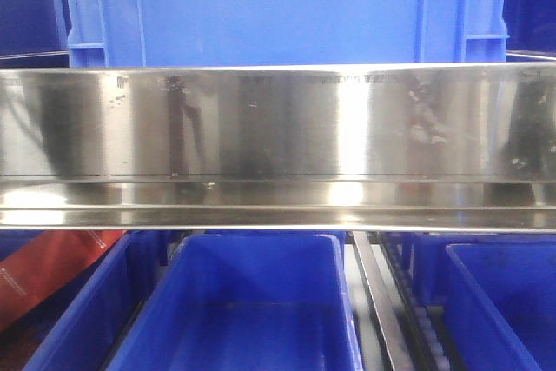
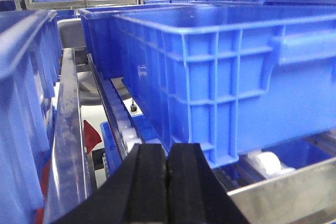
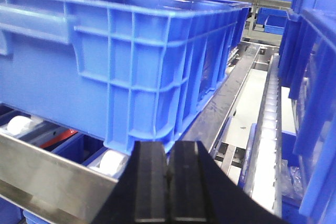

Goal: Place valve from conveyor to right shelf box

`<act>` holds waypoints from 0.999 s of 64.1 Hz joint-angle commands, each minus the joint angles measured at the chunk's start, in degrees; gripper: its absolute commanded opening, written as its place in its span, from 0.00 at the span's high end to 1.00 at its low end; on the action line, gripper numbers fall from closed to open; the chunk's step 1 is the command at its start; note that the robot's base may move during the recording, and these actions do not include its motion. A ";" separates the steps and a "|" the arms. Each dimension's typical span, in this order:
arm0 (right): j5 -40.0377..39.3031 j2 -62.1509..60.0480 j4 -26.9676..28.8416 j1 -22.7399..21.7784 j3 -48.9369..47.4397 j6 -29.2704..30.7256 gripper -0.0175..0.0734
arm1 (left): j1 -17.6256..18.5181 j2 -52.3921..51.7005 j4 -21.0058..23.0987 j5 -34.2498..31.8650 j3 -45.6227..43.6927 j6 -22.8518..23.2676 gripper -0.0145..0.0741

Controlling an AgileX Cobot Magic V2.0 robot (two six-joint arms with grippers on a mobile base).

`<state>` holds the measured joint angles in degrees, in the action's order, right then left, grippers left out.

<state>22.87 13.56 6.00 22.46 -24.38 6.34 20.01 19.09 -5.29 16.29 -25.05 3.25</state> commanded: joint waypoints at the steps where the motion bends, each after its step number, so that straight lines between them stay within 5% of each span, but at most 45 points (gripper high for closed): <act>1: -2.80 -0.43 -0.78 0.02 0.65 -0.23 0.98 | -0.09 -0.53 1.57 -2.15 0.47 0.54 0.96; 49: -2.91 -0.43 -0.78 0.02 0.66 -0.23 0.98 | -0.45 -0.87 2.52 -2.24 1.04 0.54 0.96; 64: -2.91 -0.43 -0.78 0.02 0.66 -0.23 0.98 | -10.78 -8.79 2.18 -2.85 6.07 0.32 0.96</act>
<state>21.39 13.40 6.00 22.46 -23.92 6.24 12.43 13.46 -3.83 14.60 -21.13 3.30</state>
